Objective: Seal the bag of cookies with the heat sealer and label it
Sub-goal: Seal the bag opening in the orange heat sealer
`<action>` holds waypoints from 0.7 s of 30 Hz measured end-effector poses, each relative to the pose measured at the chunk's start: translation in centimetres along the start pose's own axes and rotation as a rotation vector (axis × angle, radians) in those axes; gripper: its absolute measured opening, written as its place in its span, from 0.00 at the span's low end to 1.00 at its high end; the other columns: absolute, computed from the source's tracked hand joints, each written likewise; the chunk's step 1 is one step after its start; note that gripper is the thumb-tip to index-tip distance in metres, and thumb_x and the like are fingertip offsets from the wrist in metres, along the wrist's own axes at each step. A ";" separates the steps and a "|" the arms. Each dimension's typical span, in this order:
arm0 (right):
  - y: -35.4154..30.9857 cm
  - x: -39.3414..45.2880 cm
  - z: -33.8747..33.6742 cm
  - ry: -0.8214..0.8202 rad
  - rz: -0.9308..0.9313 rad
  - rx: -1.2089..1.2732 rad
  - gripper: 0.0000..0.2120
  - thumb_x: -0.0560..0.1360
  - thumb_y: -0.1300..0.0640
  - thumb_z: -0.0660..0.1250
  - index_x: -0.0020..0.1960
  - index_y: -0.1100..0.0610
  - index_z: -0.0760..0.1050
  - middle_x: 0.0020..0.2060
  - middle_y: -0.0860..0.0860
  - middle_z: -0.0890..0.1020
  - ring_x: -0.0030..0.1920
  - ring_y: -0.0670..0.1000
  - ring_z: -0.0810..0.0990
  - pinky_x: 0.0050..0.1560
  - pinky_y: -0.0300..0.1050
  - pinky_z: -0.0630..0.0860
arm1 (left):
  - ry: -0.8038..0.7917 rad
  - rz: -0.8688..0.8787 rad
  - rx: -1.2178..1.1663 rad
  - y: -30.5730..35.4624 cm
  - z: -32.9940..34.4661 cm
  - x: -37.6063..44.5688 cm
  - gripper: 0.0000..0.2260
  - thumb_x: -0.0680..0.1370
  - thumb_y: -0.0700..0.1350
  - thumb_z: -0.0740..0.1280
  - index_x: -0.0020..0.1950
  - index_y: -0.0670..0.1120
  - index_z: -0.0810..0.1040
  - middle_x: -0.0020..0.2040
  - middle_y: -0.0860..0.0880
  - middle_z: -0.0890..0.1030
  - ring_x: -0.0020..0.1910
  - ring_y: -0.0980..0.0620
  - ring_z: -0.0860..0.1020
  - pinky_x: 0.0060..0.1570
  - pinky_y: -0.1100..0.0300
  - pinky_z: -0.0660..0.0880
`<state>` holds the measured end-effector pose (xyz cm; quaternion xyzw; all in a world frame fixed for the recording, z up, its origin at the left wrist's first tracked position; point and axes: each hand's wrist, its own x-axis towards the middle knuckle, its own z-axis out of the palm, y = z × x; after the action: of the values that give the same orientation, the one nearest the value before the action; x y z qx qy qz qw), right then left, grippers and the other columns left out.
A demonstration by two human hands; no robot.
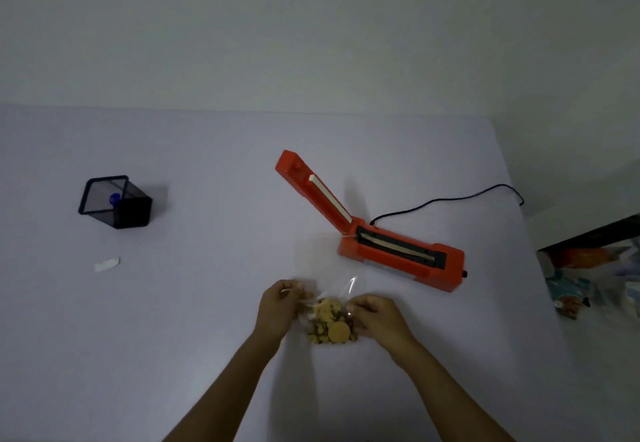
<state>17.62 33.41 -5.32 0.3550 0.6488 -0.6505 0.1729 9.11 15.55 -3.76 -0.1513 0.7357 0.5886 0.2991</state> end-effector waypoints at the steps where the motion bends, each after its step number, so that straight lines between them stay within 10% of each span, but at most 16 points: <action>1: -0.2 0.2 1.1 -0.018 0.009 0.010 0.04 0.75 0.61 0.68 0.45 0.60 0.82 0.41 0.58 0.84 0.42 0.55 0.83 0.49 0.52 0.81 | 0.031 0.003 -0.020 -0.1 -1.0 0.1 0.05 0.79 0.40 0.64 0.48 0.41 0.80 0.41 0.44 0.84 0.38 0.49 0.83 0.35 0.61 0.78; 12: -2.4 3.8 15.0 0.167 -0.049 -0.143 0.05 0.64 0.56 0.75 0.35 0.55 0.79 0.32 0.52 0.85 0.36 0.55 0.84 0.41 0.54 0.82 | 0.186 0.019 0.071 -0.8 -13.8 4.2 0.04 0.74 0.44 0.71 0.45 0.44 0.83 0.37 0.46 0.84 0.37 0.47 0.83 0.40 0.53 0.82; 16: -3.8 3.7 17.8 0.328 -0.152 -0.297 0.08 0.70 0.59 0.74 0.35 0.54 0.76 0.31 0.48 0.82 0.31 0.46 0.80 0.30 0.37 0.75 | 0.162 0.230 0.335 -0.6 -16.2 6.0 0.07 0.74 0.46 0.71 0.50 0.46 0.82 0.41 0.53 0.84 0.40 0.56 0.81 0.39 0.71 0.75; 21: -3.7 3.6 18.6 0.455 -0.257 -0.382 0.10 0.71 0.55 0.74 0.47 0.53 0.73 0.34 0.50 0.77 0.34 0.48 0.77 0.31 0.35 0.70 | 0.153 0.583 0.687 -1.4 -18.3 7.0 0.17 0.77 0.43 0.66 0.66 0.44 0.72 0.59 0.48 0.75 0.56 0.52 0.74 0.55 0.64 0.72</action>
<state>8.22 16.65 -6.87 0.3678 0.8206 -0.4374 0.0034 -0.33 -1.46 -6.83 0.1270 0.9202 0.3569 0.0984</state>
